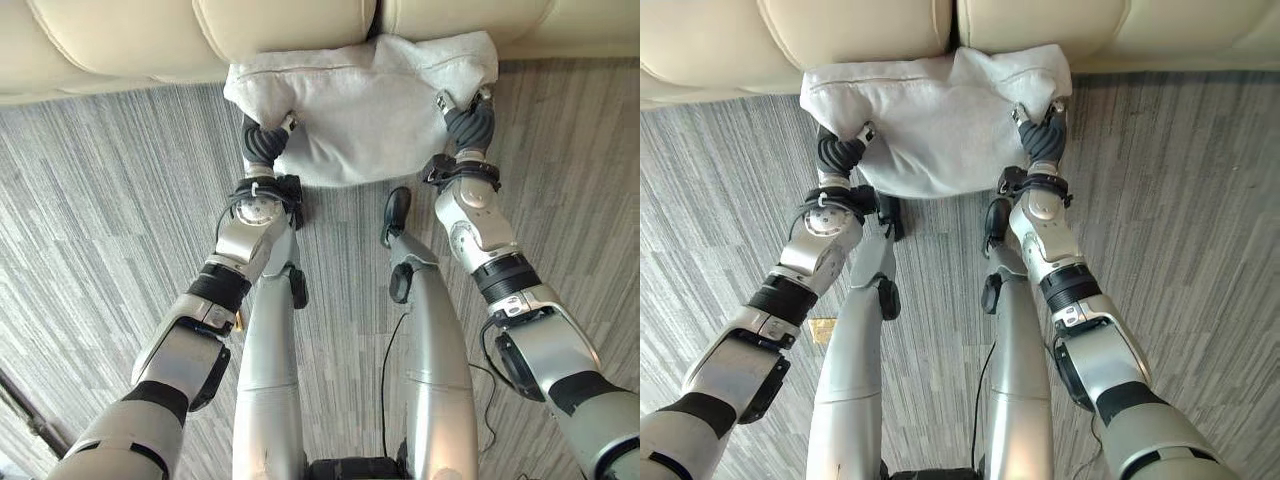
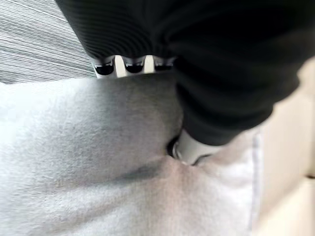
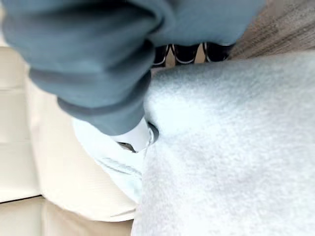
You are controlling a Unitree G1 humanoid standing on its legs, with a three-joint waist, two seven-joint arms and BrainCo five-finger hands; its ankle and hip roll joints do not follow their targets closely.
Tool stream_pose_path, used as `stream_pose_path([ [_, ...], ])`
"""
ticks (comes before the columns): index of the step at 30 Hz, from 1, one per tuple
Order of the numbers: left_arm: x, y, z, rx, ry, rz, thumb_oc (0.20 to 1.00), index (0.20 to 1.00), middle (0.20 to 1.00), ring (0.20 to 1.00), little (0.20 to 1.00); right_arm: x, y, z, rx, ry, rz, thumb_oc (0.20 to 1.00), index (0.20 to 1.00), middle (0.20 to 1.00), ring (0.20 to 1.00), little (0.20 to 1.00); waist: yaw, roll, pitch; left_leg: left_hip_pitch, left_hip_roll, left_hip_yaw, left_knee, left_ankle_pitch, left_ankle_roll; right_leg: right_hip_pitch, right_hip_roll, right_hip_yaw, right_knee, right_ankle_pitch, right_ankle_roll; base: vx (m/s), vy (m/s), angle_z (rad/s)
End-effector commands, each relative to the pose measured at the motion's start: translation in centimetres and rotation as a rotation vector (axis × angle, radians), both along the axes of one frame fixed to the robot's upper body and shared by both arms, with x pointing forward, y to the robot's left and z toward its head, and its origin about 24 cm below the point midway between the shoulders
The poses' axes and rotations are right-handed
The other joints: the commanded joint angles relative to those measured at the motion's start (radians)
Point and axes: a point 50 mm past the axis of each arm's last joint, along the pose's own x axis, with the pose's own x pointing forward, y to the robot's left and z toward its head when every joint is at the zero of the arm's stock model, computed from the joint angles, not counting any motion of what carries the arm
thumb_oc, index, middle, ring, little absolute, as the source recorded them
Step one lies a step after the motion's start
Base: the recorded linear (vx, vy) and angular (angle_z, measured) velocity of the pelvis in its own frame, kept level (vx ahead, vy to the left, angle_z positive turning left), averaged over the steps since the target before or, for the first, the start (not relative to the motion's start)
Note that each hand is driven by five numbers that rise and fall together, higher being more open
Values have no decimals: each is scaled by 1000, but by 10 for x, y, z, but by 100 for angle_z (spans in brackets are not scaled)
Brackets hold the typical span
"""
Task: Pick up all the scattered cushions and arrange them neatly on the sofa.
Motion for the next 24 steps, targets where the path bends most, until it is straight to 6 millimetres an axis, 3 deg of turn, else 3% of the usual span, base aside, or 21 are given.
stream_pose_path([
  [1,-24,-57,66,-98,-343,-318,200,200,200,200,200,-28,58,39,7,-279,311,200,200,200,200,200,-12,20,-112,26,-11,-62,121,-261,-26,58,9,-31,-110,-52,73,-39,0,-5],
  [3,-28,-54,54,-103,-324,-328,200,200,200,200,200,-35,57,26,11,-260,333,200,200,200,200,200,-11,18,-126,119,-19,-60,65,-245,-33,142,12,-35,-166,-33,78,-61,-13,-4],
  [4,-33,-52,42,-107,-300,-339,200,200,200,200,200,-41,55,8,11,-218,347,200,200,200,200,200,-11,13,-138,203,-26,-55,14,-206,-37,226,10,-46,-227,4,73,-78,-20,-2],
  [5,-33,-52,41,-107,-298,-339,200,200,200,200,200,-41,55,7,11,-216,347,200,200,200,200,200,-11,13,-134,212,-25,-55,9,-204,-38,234,10,-47,-231,5,73,0,0,0],
  [7,-39,-46,16,-104,-236,-330,200,200,200,200,200,-51,52,-24,11,-129,369,200,200,200,200,200,-10,10,-152,373,-25,-50,-56,-191,-46,391,10,-52,-303,16,75,59,-26,-2],
  [8,-40,-46,15,-104,-235,-330,200,200,200,200,200,-51,52,-24,11,-128,369,200,200,200,200,200,-10,10,-149,380,-25,-50,-59,-190,-46,397,11,-53,-306,16,75,67,-38,-5],
  [10,-45,-41,-12,-108,-152,-295,200,200,200,200,200,-60,44,-50,0,-52,355,200,200,200,200,200,-8,12,-171,551,-12,-49,-134,-174,-54,570,15,-60,-370,17,76,132,-50,-8],
  [11,-45,-41,-13,-108,-151,-295,200,200,200,200,200,-60,44,-50,0,-51,355,200,200,200,200,200,-8,12,-167,557,-12,-49,-136,-173,-54,575,16,-60,-373,18,76,141,-59,-7],
  [18,-65,-20,-64,-105,0,-213,200,200,200,200,200,-83,17,-88,-161,65,264,200,200,200,200,200,-16,18,-253,846,40,-33,-270,-137,-82,857,45,-75,-442,-14,77,165,-104,-2],
  [21,-77,-2,-88,-80,91,-154,200,200,200,200,200,-90,3,-101,-251,127,214,200,200,200,200,200,-22,11,-297,924,64,-20,-236,-164,-90,964,74,-69,-455,-55,60,143,-165,1],
  [22,-82,4,-99,-76,134,-135,200,200,200,200,200,-91,0,-107,-289,158,197,200,200,200,200,200,-13,-2,-295,929,74,-22,-145,-186,-88,1024,81,-68,-475,-71,45,172,-209,3],
  [24,-86,11,-105,-79,157,-109,200,200,200,200,200,-91,0,-110,-306,176,195,200,200,200,200,200,4,-15,-292,911,64,-35,-41,-180,-85,1064,78,-66,-494,-74,34,121,-141,-2],
])
